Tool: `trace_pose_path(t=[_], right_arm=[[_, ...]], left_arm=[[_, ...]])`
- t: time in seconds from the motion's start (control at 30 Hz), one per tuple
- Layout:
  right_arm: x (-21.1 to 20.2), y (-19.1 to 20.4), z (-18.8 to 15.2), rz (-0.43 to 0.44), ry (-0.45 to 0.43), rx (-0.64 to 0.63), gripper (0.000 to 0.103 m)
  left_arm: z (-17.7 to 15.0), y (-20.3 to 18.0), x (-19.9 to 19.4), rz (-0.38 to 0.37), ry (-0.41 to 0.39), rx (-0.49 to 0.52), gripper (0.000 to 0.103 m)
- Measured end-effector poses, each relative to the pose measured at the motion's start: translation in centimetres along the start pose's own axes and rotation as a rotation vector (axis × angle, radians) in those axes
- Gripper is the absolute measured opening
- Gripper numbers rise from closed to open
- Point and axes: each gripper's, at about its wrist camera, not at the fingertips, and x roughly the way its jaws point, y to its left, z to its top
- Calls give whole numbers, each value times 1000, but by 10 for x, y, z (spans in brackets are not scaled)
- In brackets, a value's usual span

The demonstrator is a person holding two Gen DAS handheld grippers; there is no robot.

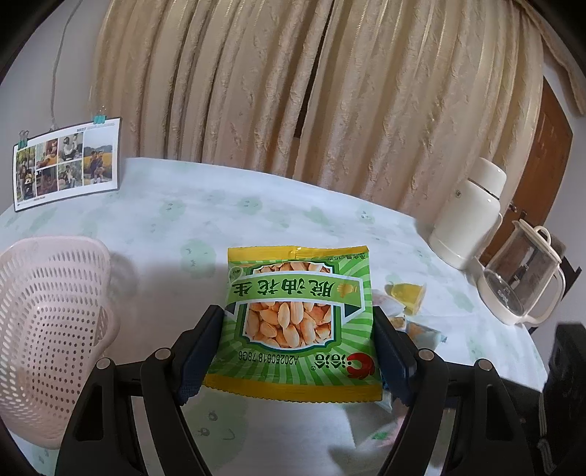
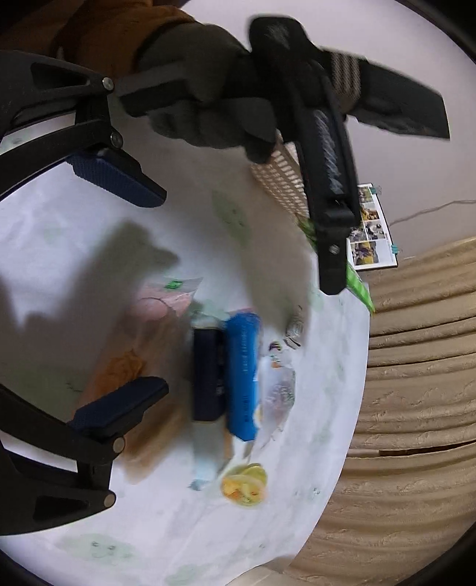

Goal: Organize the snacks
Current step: 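Lift the green peanut bag with the left gripper while the right gripper approaches the pink biscuit pack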

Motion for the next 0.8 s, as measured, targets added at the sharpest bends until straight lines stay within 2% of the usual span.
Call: trace_pose_path(t=[0.33,0.43,0.5,0.67,0.8], right_arm=[[-20,24,-25,10,45,-47,88],[-24,22,-36,-4,43,-18,88],[-24,18,-40,-46,40,-12,88],[-19,15,-34,-102,40,-75,87],[-13,9,-21,-97,41,-90,84]], left_arm=[[-1,1,-2,10,-14,-1,78],[0,3,-4,16,-30,-8,78],[1,4,-6,21,-38,-8,78],[2,4,-6,22,-35,-3,78],[2,5,-6,22,-38,-6,78]])
